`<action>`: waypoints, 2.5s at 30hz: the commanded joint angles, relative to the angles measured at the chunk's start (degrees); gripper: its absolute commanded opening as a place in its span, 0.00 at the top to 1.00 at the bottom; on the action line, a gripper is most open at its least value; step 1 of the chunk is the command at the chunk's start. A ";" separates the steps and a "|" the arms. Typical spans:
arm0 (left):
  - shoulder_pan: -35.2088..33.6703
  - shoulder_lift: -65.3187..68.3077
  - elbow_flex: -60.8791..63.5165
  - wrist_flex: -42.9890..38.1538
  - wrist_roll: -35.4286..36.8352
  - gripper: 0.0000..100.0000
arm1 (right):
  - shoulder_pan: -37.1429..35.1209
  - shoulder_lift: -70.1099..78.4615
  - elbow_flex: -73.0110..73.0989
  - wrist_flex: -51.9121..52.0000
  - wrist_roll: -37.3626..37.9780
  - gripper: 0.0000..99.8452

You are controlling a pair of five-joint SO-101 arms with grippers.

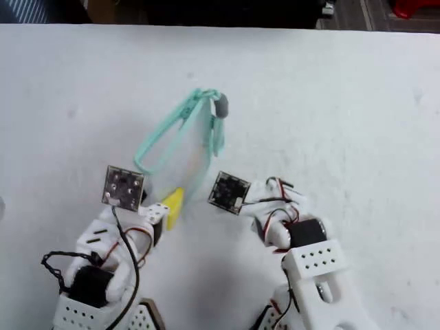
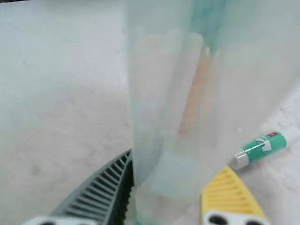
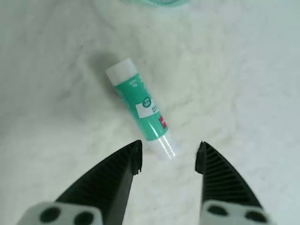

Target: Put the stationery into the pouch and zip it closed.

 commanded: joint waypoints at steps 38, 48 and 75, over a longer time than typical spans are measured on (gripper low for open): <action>-0.57 -0.84 -0.79 -1.76 0.44 0.78 | 1.36 53.93 -33.23 5.67 16.79 0.79; -0.40 -0.84 -0.79 -1.85 0.44 0.78 | 2.86 55.87 -32.97 3.82 16.79 0.97; -0.31 -0.84 -0.79 -1.58 0.44 0.78 | 17.10 14.99 -33.32 17.19 6.68 0.98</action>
